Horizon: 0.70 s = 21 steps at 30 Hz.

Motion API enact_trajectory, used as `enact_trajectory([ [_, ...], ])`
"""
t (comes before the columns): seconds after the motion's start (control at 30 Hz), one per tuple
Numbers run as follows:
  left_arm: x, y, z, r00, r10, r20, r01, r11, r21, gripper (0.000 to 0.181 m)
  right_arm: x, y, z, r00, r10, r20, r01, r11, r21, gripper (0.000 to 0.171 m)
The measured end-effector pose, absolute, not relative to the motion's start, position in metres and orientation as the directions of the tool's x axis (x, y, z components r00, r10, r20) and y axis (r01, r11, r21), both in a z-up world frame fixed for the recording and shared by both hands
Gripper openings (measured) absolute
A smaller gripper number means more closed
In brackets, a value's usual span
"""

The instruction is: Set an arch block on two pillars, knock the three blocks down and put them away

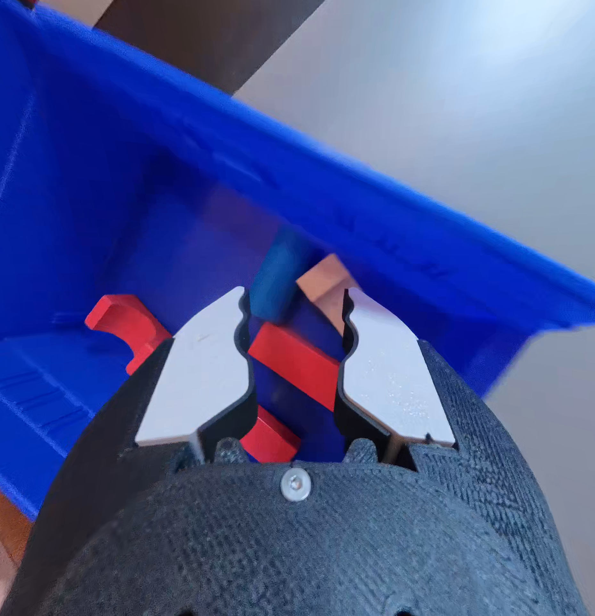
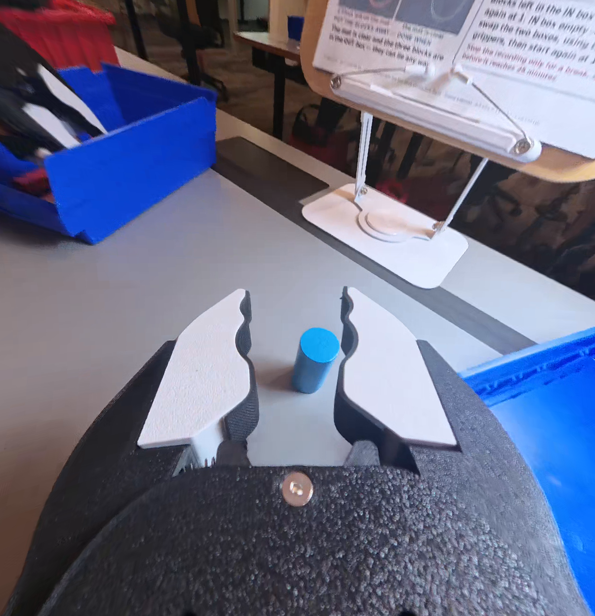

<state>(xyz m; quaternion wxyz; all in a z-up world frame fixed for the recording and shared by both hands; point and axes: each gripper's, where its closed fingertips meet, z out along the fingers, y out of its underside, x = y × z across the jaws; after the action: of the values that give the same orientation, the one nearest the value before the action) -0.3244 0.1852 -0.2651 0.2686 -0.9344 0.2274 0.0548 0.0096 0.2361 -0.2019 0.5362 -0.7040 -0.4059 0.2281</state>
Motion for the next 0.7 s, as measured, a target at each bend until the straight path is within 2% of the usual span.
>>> enact_trajectory([
  [0.03,-0.333,0.189,-0.273,0.894,-0.372,-0.25,-0.448,-0.769,-0.456,0.052,0.008,0.232,-0.195,0.551,0.828,0.102,0.3,-0.082,-0.95,0.05],
  [0.1,-0.333,0.198,-0.269,0.908,-0.353,-0.227,-0.42,-0.747,-0.516,0.044,0.006,0.226,-0.186,0.521,0.85,0.076,0.258,-0.072,-0.963,0.046],
  [0.23,-0.358,0.209,-0.251,0.87,-0.311,-0.382,-0.483,-0.688,-0.542,0.042,0.0,0.223,-0.191,0.478,0.878,0.013,0.236,-0.114,-0.965,0.044],
  [0.4,-0.366,0.21,-0.295,0.812,-0.42,-0.405,-0.57,-0.72,-0.395,0.056,-0.006,0.216,-0.194,0.44,0.898,-0.025,0.227,-0.137,-0.964,0.041],
  [0.47,-0.364,0.227,-0.301,0.82,-0.389,-0.419,-0.558,-0.707,-0.435,0.039,-0.007,0.215,-0.195,0.433,0.901,-0.018,0.232,-0.131,-0.964,0.039],
  [0.7,-0.369,0.233,-0.301,0.86,-0.359,-0.362,-0.501,-0.728,-0.469,0.036,-0.007,0.215,-0.198,0.431,0.902,-0.005,0.245,-0.122,-0.962,0.035],
])
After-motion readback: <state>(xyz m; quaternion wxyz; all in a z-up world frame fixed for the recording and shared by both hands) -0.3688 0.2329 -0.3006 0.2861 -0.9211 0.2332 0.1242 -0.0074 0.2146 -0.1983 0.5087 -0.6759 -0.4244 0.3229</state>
